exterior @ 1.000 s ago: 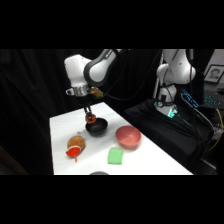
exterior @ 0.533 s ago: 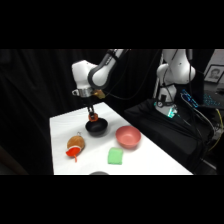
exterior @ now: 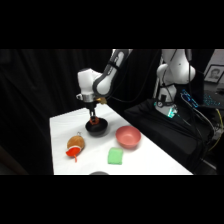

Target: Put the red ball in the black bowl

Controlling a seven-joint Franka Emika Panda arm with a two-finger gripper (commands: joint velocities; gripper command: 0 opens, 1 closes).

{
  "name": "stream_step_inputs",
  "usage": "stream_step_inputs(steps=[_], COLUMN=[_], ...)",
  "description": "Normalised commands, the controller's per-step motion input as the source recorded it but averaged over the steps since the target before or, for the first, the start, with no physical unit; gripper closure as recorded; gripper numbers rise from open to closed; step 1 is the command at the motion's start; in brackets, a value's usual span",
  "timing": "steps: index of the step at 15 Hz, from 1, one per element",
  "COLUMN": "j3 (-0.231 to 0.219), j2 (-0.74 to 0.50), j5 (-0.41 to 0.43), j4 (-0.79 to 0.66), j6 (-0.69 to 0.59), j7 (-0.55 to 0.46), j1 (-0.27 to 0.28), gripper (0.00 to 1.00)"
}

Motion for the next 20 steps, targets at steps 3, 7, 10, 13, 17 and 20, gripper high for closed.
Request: stream_step_inputs(steps=[3,7,10,13,17,20], j3=[-0.018,-0.085,-0.073,-0.046,-0.044,-0.056], j2=[0.05,-0.13,-0.26,-0.37,-0.37,-0.22], j5=[-0.018,-0.111,-0.122,-0.108,-0.099,-0.084], j4=[-0.01,-0.01,-0.04,-0.05,0.02,0.17], j6=[0.22,-0.07,-0.25,-0.35,-0.41,-0.45], j7=[0.1,0.13,0.07,0.03,0.03,0.02], j1=[0.013,0.045,0.032,0.027,0.03,0.009], gripper=[0.58,0.24,0.02,0.0,0.0,0.0])
